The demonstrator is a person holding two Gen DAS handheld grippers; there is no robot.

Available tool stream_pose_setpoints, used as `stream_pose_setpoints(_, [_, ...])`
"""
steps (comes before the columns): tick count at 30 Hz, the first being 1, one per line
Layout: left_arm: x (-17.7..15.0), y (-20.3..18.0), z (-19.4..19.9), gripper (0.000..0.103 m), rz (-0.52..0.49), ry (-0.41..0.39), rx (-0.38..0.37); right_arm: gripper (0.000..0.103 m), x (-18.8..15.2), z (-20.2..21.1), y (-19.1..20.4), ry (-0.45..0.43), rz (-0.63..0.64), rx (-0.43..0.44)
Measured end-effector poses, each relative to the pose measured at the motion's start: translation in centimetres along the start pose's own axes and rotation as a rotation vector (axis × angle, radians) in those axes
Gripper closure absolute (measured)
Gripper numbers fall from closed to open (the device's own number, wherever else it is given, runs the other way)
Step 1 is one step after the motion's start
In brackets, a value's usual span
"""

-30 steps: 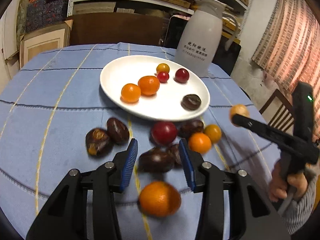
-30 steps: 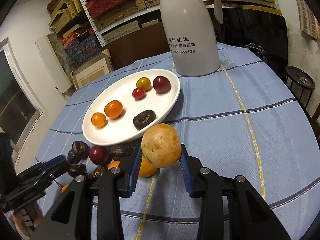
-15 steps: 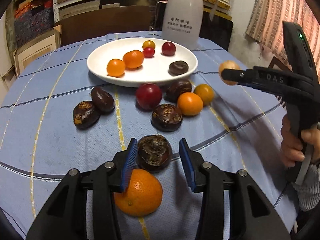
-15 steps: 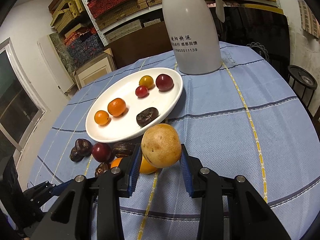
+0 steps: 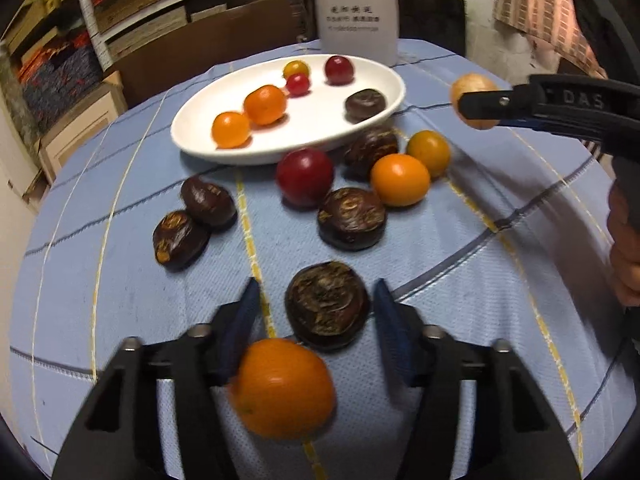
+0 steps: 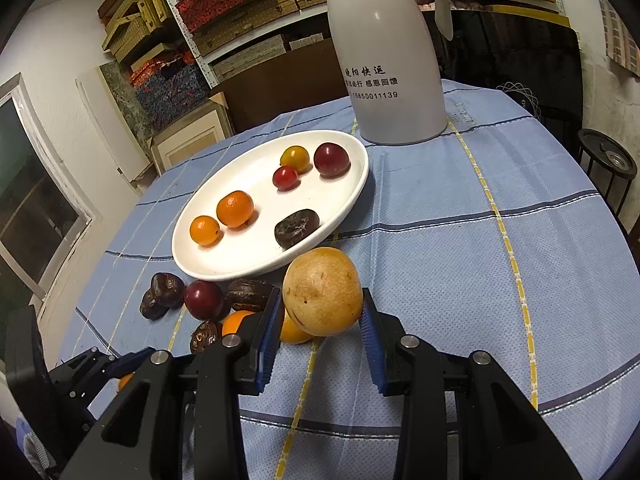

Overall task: Organize fruits
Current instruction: 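Carry the water chestnut over the plate with the left tool while the right tool carries the potato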

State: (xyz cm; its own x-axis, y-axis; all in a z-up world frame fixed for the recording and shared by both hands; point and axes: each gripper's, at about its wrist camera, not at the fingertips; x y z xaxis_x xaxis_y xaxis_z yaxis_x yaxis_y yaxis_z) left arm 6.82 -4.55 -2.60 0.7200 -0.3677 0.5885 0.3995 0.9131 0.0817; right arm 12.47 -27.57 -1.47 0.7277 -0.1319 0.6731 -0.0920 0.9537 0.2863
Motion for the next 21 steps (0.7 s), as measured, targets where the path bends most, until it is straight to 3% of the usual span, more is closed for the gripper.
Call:
stream_pose_setpoints(6, [0.4, -0.9, -0.8, 0.060, -0.141, 0.073, 0.002, 0.065, 0.1, 0.0, -0.2, 0.001, -0.010, 0.009])
stream_pose_setpoints(12, [0.7, 0.3, -0.9, 0.061, -0.099, 0.106, -0.067, 0.065, 0.2, 0.2, -0.3, -0.003, -0.013, 0.018])
stream_pose_setpoints(21, [0.9, 0.2, -0.1, 0.061, -0.027, 0.051, -0.111, 0.065, 0.2, 0.5, -0.6, -0.009, -0.024, 0.026])
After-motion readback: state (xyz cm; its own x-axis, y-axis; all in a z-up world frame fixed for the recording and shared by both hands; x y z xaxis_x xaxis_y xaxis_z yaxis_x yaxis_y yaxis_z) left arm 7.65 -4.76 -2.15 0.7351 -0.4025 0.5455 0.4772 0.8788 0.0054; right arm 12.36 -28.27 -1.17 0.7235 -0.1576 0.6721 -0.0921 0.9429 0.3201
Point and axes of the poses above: each gripper's, at about its wrist camera, not at the fingertips, and z roughly against the way its jaws point, y to its left, x to its top, and after that the axes turned 3 degrees about -x, right-handed
